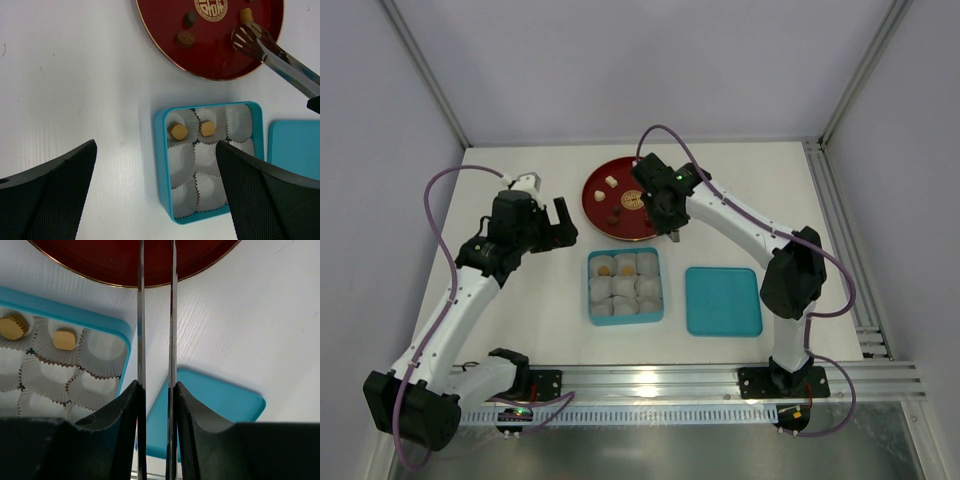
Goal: Pack the chocolate
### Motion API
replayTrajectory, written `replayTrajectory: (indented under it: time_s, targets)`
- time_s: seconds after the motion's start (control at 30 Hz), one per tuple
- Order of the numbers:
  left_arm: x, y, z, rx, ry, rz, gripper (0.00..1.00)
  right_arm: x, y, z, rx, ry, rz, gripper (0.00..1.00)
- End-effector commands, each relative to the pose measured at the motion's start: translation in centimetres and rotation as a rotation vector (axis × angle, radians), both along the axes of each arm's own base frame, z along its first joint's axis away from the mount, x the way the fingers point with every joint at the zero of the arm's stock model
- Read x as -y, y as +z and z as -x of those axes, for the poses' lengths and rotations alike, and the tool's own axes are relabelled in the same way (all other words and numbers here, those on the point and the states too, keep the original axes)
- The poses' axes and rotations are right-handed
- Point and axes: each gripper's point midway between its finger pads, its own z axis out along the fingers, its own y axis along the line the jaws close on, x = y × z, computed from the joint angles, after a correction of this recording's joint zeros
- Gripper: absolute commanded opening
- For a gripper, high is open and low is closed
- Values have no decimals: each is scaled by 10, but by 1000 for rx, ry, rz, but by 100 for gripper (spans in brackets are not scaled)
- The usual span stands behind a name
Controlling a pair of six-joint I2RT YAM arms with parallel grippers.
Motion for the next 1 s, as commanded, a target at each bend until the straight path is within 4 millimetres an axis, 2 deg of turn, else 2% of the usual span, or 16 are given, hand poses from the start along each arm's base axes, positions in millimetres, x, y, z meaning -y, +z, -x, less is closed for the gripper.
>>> replayTrajectory:
  time_s: [0.0, 0.43, 0.83, 0.97]
  targets:
    - [3, 6, -4, 25, -3, 25, 100, 1, 43, 0, 87, -8, -67, 32]
    - [3, 7, -4, 27, -3, 25, 100, 4, 58, 26, 97, 2, -95, 32]
    - [3, 8, -4, 30, -3, 26, 100, 1, 79, 68, 113, 25, -137, 32]
    - [2, 8, -4, 29, 0, 26, 100, 1, 80, 83, 108, 33, -124, 32]
